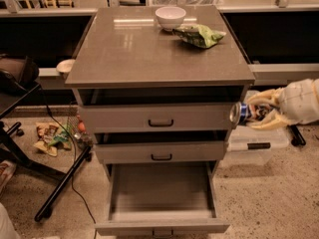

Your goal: Pick pepsi can from bottom drawer and place on counter

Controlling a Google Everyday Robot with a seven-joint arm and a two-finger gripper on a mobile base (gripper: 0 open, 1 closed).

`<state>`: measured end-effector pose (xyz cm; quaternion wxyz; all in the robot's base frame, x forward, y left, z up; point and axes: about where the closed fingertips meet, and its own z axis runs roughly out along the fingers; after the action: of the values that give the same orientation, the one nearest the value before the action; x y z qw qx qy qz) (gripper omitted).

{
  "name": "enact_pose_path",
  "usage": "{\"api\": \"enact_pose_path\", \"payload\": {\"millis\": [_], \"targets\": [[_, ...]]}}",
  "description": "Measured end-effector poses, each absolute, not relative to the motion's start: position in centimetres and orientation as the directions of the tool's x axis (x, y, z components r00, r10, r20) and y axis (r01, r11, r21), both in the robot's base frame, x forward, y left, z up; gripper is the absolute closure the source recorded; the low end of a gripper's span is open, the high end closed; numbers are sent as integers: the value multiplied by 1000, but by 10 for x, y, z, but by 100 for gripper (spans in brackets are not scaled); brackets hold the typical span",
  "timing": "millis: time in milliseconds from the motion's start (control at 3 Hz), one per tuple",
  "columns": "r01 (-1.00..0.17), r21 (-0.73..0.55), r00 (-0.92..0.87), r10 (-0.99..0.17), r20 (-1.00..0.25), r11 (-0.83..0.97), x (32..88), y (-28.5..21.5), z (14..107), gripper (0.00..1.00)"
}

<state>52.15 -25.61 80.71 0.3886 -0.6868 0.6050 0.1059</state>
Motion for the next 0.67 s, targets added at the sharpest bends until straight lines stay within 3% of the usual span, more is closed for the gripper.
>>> {"api": "enact_pose_path", "payload": {"millis": [333,667], "targets": [[-870,-493,331,-763,-555,-19,523,-249,877,100],[-864,-503,337,-764,-550,-18,524,-249,884,100]]}}
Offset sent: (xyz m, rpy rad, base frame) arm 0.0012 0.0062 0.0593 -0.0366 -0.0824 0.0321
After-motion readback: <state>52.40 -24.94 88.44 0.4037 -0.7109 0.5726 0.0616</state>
